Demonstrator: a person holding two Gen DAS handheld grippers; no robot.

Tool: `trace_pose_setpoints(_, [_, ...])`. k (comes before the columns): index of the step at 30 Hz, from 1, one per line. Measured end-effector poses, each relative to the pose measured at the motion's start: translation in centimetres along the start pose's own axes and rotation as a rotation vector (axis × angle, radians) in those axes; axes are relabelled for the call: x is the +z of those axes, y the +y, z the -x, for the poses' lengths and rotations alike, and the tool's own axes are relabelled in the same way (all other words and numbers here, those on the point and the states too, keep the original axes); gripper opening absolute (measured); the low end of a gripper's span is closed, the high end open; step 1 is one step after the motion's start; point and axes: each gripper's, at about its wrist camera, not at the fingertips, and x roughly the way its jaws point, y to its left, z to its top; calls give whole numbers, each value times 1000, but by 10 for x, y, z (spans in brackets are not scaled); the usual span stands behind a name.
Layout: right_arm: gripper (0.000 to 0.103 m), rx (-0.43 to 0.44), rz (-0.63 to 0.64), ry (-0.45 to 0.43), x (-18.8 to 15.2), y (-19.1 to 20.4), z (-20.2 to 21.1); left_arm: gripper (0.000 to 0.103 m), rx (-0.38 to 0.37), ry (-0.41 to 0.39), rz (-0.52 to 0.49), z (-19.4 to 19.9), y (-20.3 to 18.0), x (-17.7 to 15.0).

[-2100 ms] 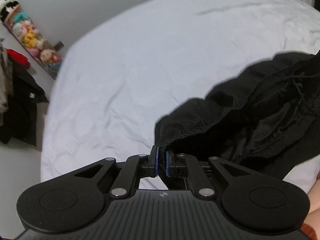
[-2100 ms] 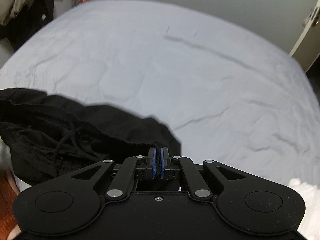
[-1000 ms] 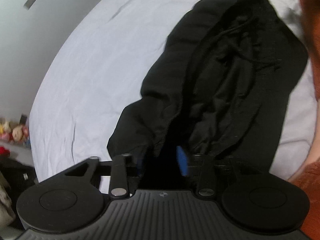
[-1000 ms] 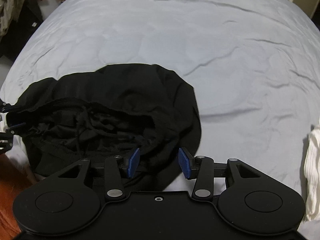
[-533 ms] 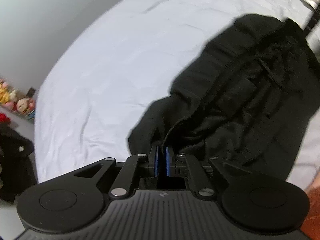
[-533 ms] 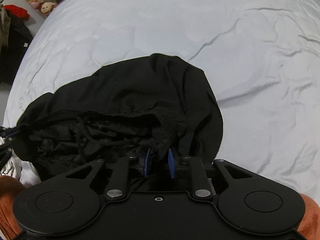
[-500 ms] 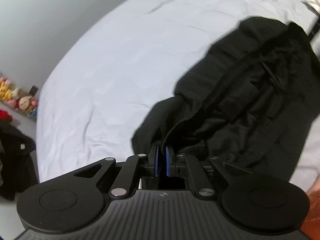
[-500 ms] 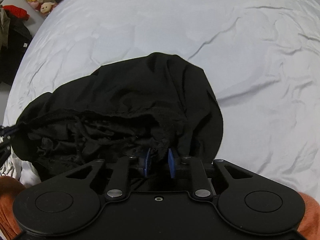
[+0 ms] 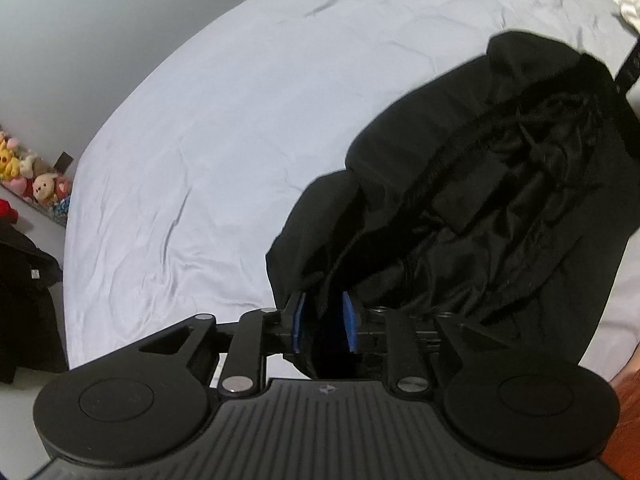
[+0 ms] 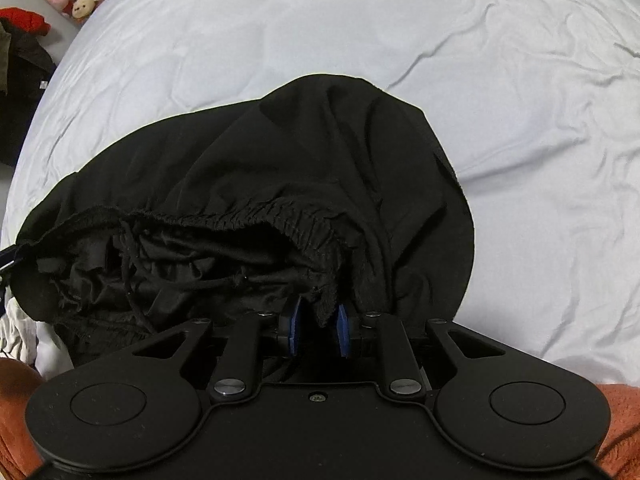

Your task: Fold clothes

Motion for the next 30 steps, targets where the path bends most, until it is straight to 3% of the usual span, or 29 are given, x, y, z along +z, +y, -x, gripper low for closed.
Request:
trace_pose_setpoints(3, [11, -6, 26, -24, -3, 3, 5, 22, -2, 15, 16, -5, 1, -2])
trace_pose_setpoints(5, [9, -13, 41, -42, -5, 3, 10, 9, -1, 23, 38, -9, 3, -2])
trace_pose_setpoints(6, [9, -18, 50, -53, -6, 4, 14, 7, 4, 18, 67, -7, 8, -2])
trace_pose_setpoints(12, [5, -136, 149, -139, -3, 7, 42, 6, 17, -5, 233, 10, 38, 2])
trace_pose_setpoints(17, [5, -184, 165, -218, 7, 4, 66, 6, 17, -80, 366, 43, 59, 15])
trace_pose_setpoints(25, [5, -217, 211, -412, 27, 18, 133, 6, 156, -218, 334, 113, 72, 47])
trace_pose_setpoints(30, [5, -244, 269, -590, 46, 38, 208, 7, 211, -298, 364, 152, 96, 77])
